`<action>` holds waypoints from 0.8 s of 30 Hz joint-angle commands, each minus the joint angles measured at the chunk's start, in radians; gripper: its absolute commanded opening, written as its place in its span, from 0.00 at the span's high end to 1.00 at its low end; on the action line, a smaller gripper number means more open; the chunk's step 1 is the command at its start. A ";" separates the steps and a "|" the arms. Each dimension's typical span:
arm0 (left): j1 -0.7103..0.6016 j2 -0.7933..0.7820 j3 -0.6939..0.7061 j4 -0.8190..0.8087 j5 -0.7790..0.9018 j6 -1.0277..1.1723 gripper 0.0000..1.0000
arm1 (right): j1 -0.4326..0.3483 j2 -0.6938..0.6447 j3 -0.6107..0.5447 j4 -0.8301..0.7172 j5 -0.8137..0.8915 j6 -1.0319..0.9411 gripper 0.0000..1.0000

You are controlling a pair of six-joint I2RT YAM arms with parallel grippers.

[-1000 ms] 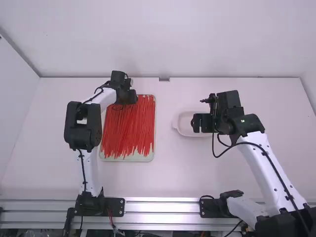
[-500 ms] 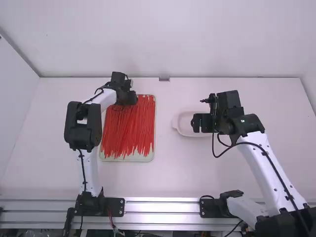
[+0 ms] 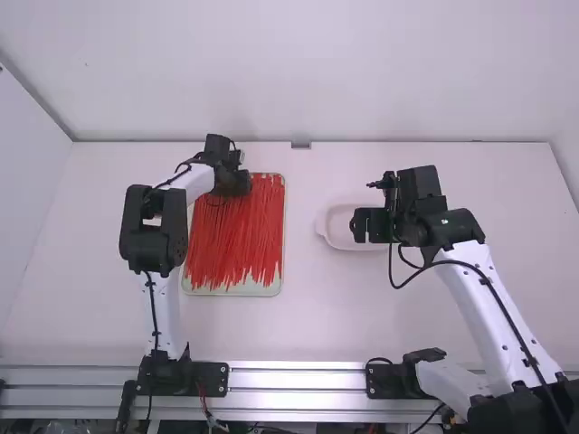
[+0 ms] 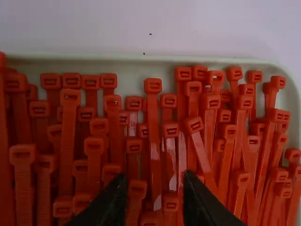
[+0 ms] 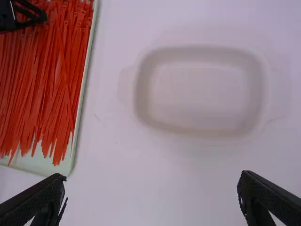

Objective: Fasten the cable tie

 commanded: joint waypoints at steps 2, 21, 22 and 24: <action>0.004 0.015 -0.011 -0.008 -0.007 0.005 0.71 | -0.003 0.000 0.011 -0.002 -0.002 0.000 0.02; 0.004 0.015 -0.011 -0.030 -0.034 0.005 0.90 | -0.003 0.000 0.011 -0.006 -0.005 0.003 0.02; 0.004 0.015 -0.011 -0.030 -0.034 0.005 0.94 | -0.003 0.000 0.011 -0.006 -0.005 0.002 0.02; 0.004 0.015 -0.011 -0.029 -0.034 0.002 0.98 | -0.003 0.000 0.011 -0.006 -0.005 0.003 0.02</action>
